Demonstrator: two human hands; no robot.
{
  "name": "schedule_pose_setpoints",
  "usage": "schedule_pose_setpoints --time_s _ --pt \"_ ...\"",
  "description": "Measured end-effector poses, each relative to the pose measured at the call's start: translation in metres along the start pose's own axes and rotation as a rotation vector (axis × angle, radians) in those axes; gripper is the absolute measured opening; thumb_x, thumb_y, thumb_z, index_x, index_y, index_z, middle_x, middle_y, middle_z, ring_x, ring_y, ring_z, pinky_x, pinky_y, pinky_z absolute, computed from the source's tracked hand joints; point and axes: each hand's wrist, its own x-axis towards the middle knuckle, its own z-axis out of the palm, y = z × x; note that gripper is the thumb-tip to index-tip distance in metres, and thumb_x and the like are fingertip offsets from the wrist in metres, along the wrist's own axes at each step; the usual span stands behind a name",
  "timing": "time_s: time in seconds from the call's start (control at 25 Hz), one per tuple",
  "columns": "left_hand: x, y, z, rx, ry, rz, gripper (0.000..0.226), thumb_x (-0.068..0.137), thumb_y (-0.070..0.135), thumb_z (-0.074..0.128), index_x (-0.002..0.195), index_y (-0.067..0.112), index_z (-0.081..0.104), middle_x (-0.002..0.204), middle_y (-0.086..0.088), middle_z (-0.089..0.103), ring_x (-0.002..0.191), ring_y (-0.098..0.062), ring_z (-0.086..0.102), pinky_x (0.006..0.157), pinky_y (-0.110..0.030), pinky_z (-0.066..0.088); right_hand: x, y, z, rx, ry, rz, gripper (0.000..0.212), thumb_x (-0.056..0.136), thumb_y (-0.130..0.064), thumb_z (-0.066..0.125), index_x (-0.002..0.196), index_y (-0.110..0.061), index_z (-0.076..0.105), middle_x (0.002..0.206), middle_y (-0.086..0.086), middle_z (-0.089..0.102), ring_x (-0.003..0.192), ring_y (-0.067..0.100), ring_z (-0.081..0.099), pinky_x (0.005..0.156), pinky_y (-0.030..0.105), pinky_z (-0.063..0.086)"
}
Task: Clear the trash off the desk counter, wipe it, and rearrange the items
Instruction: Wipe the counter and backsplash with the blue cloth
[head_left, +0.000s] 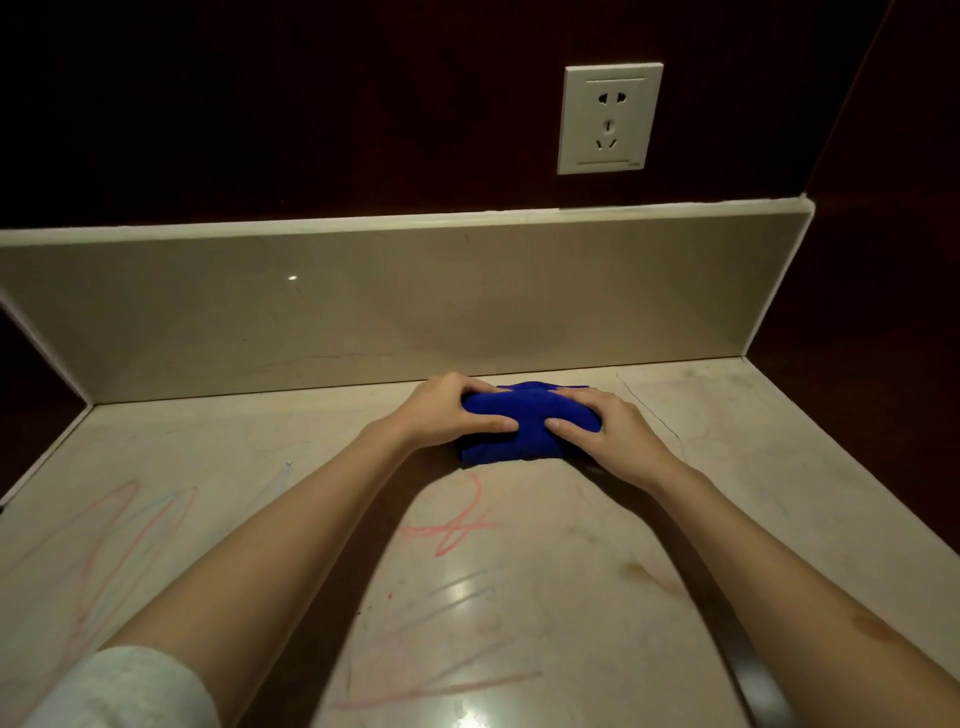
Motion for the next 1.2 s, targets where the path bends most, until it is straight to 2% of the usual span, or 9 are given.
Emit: schedule_pose_setpoints --time_s 0.36,0.52,0.64,0.76,0.92,1.04,1.2 --pt "-0.093 0.035 0.024 0.053 0.022 -0.042 0.052 0.067 0.057 0.078 0.113 0.036 0.069 0.100 0.018 0.071 0.092 -0.003 0.063 0.082 -0.023 0.049 -0.087 -0.017 -0.001 -0.038 -0.099 -0.089 0.049 0.082 -0.047 0.063 0.129 -0.034 0.055 0.129 -0.015 0.058 0.117 0.009 0.051 0.101 0.041 0.045" --pt "-0.137 0.055 0.037 0.004 0.012 -0.036 0.055 0.066 0.057 0.079 0.114 0.033 0.069 0.101 0.015 0.072 0.093 -0.006 0.064 0.086 -0.031 0.053 -0.130 -0.027 -0.005 -0.037 -0.106 -0.125 0.045 0.085 -0.040 0.065 0.129 -0.031 0.056 0.130 -0.011 0.058 0.118 0.011 0.049 0.102 0.038 0.042" --pt "-0.169 0.071 0.047 -0.021 0.012 -0.036 0.047 0.069 0.050 0.080 0.112 0.031 0.070 0.098 0.013 0.073 0.090 -0.006 0.065 0.084 -0.034 0.053 -0.161 -0.035 -0.008 -0.039 -0.123 -0.150 0.044 0.086 -0.038 0.064 0.129 -0.031 0.056 0.130 -0.010 0.058 0.118 0.012 0.049 0.101 0.036 0.041" --pt "-0.195 0.084 0.056 -0.021 0.013 -0.040 0.047 0.069 0.053 0.078 0.111 0.033 0.070 0.097 0.014 0.073 0.090 -0.005 0.065 0.084 -0.037 0.054 -0.187 -0.039 -0.009 -0.041 -0.126 -0.175 0.046 0.085 -0.038 0.065 0.130 -0.030 0.056 0.131 -0.008 0.058 0.119 0.014 0.049 0.102 0.036 0.041" --pt "-0.221 0.096 0.066 0.018 0.042 -0.044 0.060 0.062 0.068 0.070 0.113 0.035 0.069 0.098 0.013 0.073 0.090 -0.007 0.065 0.083 -0.035 0.052 -0.212 -0.042 -0.012 -0.031 -0.130 -0.197 0.048 0.084 -0.040 0.067 0.130 -0.029 0.057 0.131 -0.007 0.059 0.119 0.014 0.051 0.102 0.037 0.041" --pt "-0.232 0.101 0.072 0.045 0.087 -0.047 0.051 0.069 0.058 0.076 0.114 0.035 0.069 0.099 0.012 0.073 0.089 -0.007 0.065 0.081 -0.031 0.050 -0.222 -0.043 -0.012 -0.019 -0.139 -0.226 0.047 0.083 -0.040 0.068 0.128 -0.031 0.058 0.128 -0.009 0.060 0.116 0.012 0.052 0.101 0.036 0.042" --pt "-0.231 0.098 0.075 0.017 0.121 -0.040 0.041 0.073 0.048 0.078 0.111 0.034 0.070 0.094 0.012 0.073 0.086 -0.006 0.065 0.079 -0.031 0.051 -0.221 -0.043 -0.014 0.013 -0.130 -0.222 0.046 0.080 -0.036 0.072 0.125 -0.030 0.061 0.123 -0.012 0.062 0.112 0.008 0.055 0.097 0.026 0.043"
